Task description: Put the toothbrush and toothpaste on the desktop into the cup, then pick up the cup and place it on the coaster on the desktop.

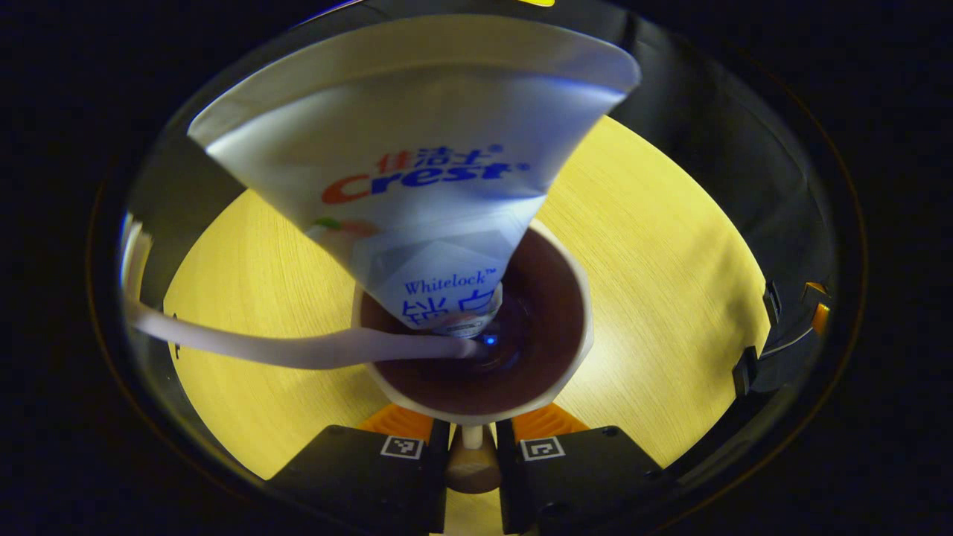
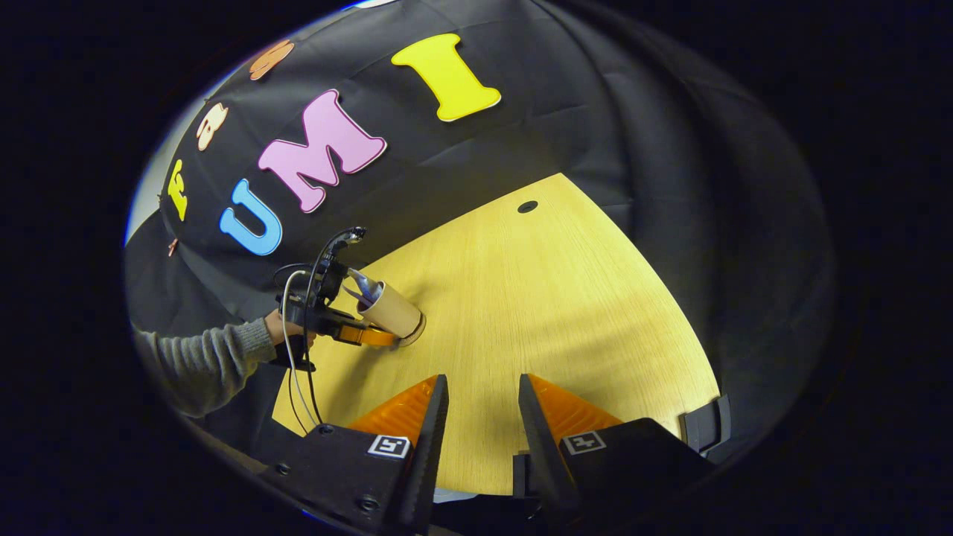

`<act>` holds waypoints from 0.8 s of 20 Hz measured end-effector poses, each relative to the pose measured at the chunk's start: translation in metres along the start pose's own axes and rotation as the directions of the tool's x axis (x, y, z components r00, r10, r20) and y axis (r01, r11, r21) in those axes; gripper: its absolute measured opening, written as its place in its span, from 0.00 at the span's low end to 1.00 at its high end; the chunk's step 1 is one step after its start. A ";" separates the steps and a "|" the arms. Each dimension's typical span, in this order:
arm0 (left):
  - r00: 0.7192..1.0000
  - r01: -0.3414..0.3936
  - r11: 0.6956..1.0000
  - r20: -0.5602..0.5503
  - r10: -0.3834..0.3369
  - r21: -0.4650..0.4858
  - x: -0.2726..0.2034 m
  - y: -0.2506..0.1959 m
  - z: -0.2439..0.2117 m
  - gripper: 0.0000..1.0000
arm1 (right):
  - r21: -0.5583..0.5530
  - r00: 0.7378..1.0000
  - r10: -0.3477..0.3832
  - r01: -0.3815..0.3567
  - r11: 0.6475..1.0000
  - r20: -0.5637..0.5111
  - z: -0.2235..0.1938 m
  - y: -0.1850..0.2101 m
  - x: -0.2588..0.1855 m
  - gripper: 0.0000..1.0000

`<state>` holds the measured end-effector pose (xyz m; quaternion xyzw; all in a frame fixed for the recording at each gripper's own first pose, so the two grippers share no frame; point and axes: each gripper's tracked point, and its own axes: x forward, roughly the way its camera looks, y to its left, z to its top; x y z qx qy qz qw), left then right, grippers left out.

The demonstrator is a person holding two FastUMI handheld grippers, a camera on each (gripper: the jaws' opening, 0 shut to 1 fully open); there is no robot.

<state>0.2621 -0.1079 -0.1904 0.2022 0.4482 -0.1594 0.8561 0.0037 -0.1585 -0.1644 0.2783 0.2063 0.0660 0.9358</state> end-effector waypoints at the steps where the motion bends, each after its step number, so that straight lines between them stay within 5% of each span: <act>1: 1.000 -0.003 1.000 -0.004 0.003 0.002 0.001 0.000 -0.001 0.33 | 0.006 1.000 0.000 0.000 1.000 0.001 0.002 0.000 0.000 0.59; 8: 1.000 -0.011 1.000 -0.010 0.011 0.007 0.009 0.001 -0.001 0.38 | 0.003 1.000 0.001 -0.001 1.000 -0.009 0.004 0.000 0.006 0.59; 11: 0.999 -0.025 1.000 -0.029 0.025 0.008 0.010 0.004 -0.006 0.29 | 0.004 1.000 0.002 -0.002 1.000 -0.011 0.005 0.000 0.008 0.59; 14: 0.996 -0.048 0.998 -0.069 0.050 0.037 0.014 0.005 -0.018 0.43 | 0.009 1.000 0.000 0.000 1.000 -0.008 0.006 0.000 0.009 0.59; 16: 0.997 -0.057 0.995 -0.046 0.061 0.077 0.017 0.004 -0.014 0.62 | 0.011 1.000 -0.003 0.003 1.000 -0.008 0.008 -0.001 0.010 0.59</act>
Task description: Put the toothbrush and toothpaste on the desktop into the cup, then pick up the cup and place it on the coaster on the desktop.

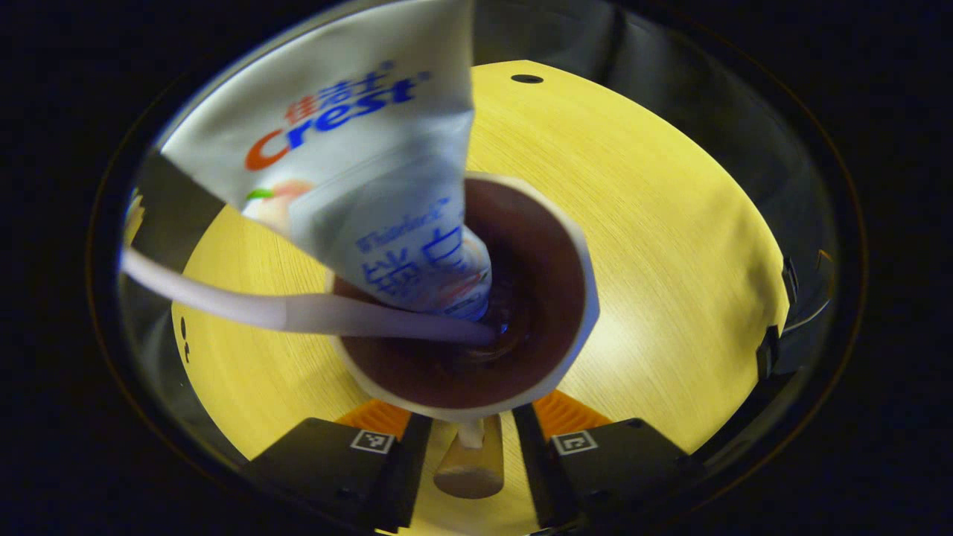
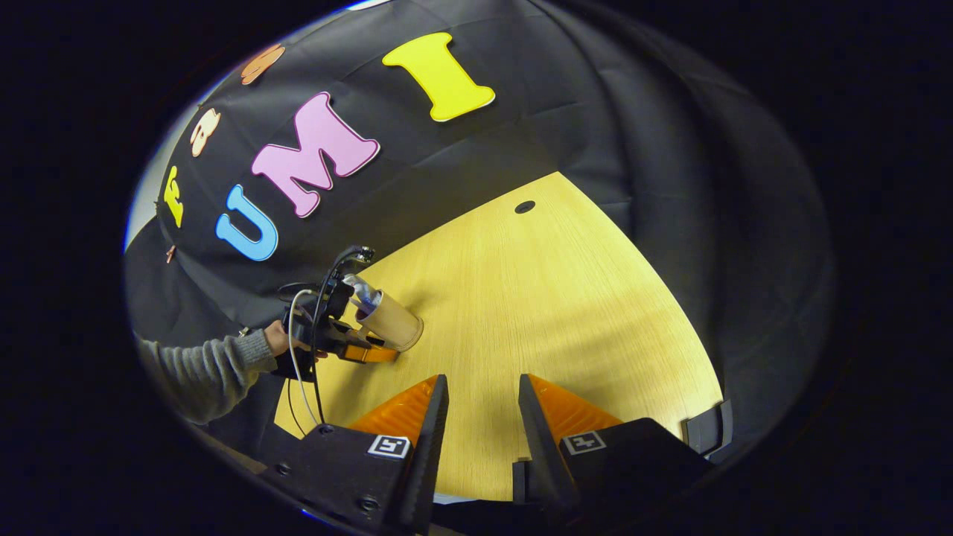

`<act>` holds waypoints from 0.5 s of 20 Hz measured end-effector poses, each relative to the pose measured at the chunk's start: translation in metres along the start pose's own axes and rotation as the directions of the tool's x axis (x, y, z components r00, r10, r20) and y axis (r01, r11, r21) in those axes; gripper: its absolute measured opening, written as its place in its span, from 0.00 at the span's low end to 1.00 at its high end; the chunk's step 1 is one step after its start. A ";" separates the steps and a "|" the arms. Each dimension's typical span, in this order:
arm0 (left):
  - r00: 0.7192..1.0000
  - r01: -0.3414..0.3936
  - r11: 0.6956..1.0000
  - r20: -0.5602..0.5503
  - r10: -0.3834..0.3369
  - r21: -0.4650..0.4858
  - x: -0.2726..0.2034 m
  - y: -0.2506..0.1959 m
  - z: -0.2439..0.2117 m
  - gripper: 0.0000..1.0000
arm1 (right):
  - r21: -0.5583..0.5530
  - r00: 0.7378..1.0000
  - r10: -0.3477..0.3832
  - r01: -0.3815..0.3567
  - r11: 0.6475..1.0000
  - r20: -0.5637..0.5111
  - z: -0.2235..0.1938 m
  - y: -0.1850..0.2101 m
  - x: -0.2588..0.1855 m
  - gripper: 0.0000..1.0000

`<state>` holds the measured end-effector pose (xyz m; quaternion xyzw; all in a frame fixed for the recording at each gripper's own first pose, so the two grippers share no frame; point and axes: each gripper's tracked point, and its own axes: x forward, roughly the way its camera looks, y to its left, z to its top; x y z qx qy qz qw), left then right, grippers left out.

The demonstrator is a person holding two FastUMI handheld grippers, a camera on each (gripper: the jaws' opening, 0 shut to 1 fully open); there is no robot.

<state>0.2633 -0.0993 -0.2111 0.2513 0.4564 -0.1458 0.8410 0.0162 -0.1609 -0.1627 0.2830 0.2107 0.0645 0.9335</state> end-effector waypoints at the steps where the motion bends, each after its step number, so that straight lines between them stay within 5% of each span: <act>1: 1.000 0.000 1.000 0.011 0.000 0.010 0.000 -0.002 0.001 0.72 | 0.003 1.000 0.000 0.000 1.000 -0.001 0.000 0.000 0.000 0.59; 10: 0.995 -0.020 1.000 0.100 0.019 0.010 -0.032 0.003 0.008 0.82 | -0.010 1.000 0.017 -0.017 1.000 0.004 0.004 0.015 0.005 0.59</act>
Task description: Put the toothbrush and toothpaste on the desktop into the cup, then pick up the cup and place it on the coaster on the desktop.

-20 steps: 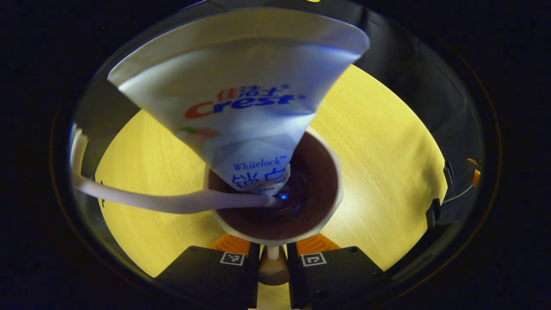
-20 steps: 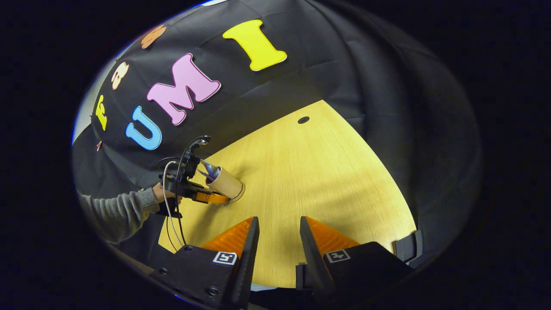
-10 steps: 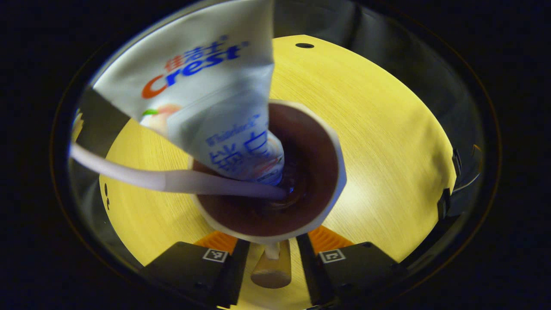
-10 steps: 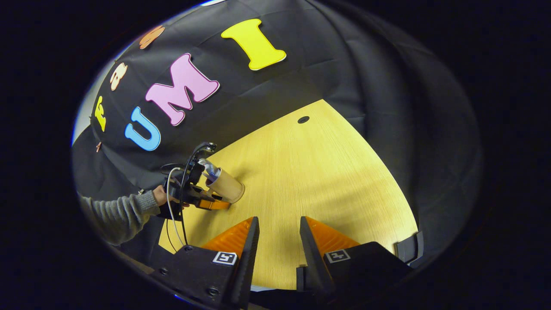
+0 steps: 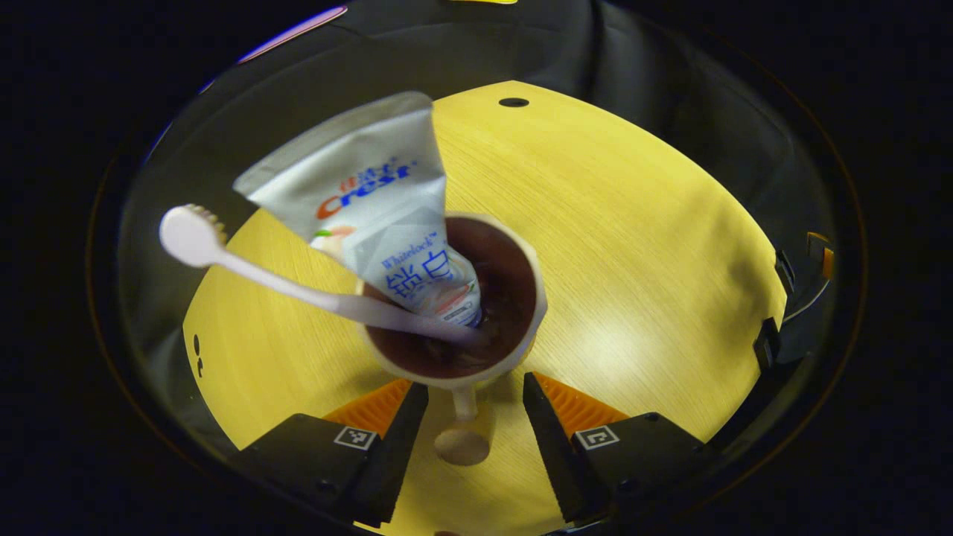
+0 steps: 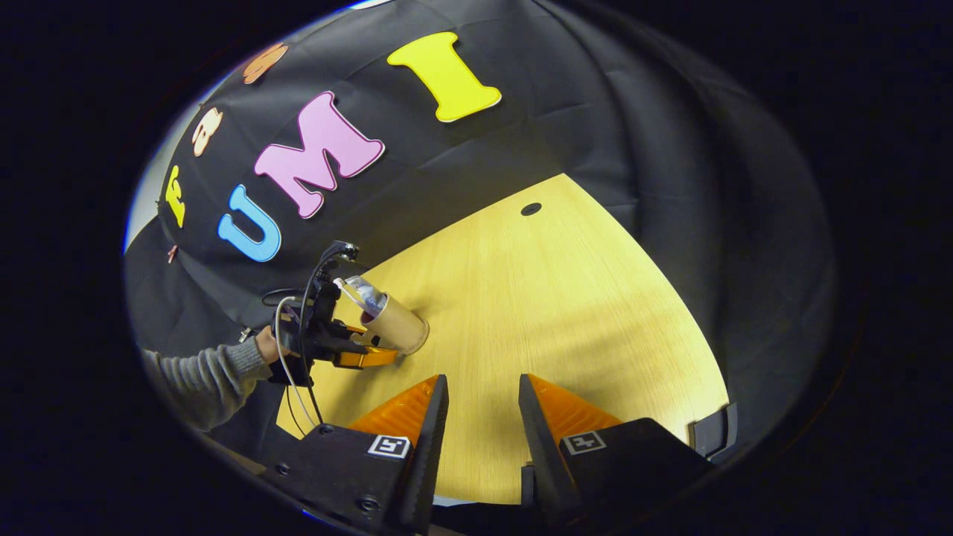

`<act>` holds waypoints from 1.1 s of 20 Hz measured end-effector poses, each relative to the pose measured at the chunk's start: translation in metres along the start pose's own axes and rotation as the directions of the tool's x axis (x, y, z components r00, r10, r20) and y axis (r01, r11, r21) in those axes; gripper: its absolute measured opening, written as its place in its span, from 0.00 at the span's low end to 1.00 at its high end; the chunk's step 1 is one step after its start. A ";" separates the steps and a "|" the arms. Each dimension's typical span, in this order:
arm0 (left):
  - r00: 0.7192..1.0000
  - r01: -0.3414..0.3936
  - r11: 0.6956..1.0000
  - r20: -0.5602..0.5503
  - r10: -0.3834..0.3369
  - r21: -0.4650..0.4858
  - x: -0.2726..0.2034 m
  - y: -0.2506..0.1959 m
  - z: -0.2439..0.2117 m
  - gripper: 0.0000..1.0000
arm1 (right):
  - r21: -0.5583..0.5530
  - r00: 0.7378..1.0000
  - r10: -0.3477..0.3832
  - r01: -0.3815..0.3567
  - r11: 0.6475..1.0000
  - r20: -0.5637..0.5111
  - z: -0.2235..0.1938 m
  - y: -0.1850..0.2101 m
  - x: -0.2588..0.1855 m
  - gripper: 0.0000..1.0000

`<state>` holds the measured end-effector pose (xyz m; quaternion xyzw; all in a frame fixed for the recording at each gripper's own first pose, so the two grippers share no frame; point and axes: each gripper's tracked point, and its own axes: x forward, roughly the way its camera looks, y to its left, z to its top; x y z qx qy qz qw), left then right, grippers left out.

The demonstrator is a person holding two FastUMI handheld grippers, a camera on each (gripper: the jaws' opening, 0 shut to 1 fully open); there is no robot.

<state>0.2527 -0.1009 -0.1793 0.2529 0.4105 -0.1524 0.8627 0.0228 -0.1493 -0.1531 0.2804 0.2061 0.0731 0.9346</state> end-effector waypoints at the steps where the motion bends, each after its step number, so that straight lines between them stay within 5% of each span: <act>1: 1.000 0.000 1.000 0.016 0.000 -0.004 -0.007 0.000 0.001 0.82 | -0.003 1.000 0.004 -0.004 1.000 -0.001 0.001 0.003 0.001 0.59; 10: 0.982 -0.023 0.998 0.187 0.032 -0.052 -0.086 0.007 0.008 0.82 | -0.049 0.998 0.053 -0.054 0.997 -0.029 -0.006 0.044 0.015 0.59; 22: 0.921 -0.007 0.975 0.378 0.093 -0.223 -0.175 0.034 -0.011 0.82 | -0.120 0.996 0.073 -0.080 0.990 -0.057 -0.009 0.094 0.041 0.59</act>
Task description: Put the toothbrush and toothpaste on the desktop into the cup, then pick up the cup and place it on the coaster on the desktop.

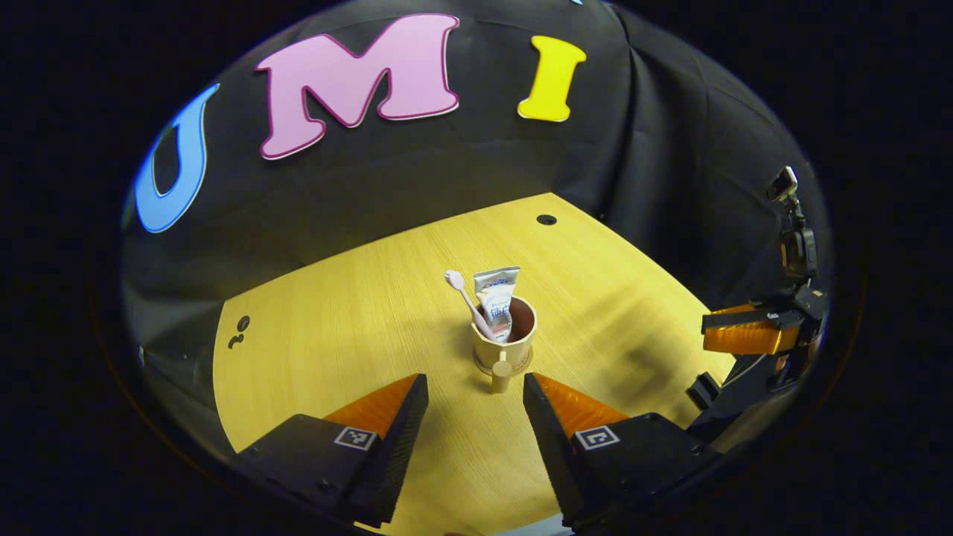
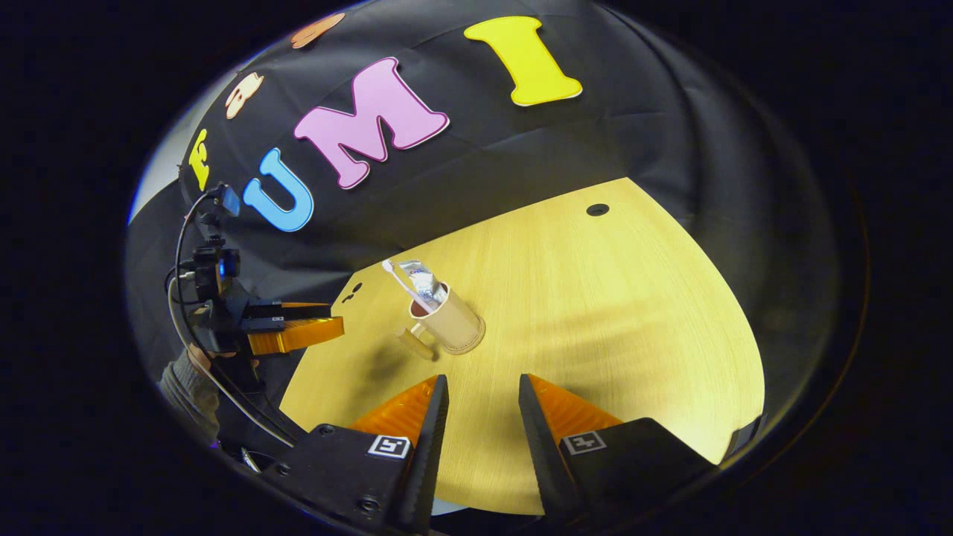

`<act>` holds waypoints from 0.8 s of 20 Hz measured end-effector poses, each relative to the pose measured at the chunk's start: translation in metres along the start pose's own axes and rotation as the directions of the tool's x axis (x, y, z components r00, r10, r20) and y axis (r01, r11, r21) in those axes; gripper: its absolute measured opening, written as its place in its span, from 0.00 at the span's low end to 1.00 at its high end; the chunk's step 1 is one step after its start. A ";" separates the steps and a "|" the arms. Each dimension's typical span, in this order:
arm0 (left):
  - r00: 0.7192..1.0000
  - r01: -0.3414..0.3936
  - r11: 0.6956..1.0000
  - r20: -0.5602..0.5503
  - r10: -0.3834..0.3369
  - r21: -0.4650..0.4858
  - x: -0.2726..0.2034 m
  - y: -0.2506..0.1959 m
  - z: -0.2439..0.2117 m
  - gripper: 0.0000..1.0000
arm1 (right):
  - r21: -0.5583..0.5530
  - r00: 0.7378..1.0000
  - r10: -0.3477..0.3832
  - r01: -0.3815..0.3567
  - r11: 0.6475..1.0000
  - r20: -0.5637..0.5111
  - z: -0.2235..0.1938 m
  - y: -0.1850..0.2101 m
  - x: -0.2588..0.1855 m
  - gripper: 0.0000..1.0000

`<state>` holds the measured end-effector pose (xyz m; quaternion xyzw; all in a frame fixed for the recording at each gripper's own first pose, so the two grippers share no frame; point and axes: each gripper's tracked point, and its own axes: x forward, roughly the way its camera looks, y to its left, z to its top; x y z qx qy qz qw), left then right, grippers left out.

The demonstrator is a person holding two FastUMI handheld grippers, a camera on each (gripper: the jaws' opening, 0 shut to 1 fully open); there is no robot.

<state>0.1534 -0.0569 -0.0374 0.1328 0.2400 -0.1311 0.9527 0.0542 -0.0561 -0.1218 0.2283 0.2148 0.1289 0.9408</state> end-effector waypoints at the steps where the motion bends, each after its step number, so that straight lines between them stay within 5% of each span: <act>1: 1.000 -0.003 1.000 0.012 0.003 -0.015 -0.005 0.004 0.000 0.82 | -0.004 1.000 0.001 -0.001 1.000 -0.003 0.000 0.003 0.002 0.59; 16: 0.947 -0.103 0.989 0.294 0.129 -0.102 -0.066 0.035 0.024 0.81 | -0.034 1.000 0.004 -0.005 0.999 -0.015 -0.004 0.028 0.018 0.59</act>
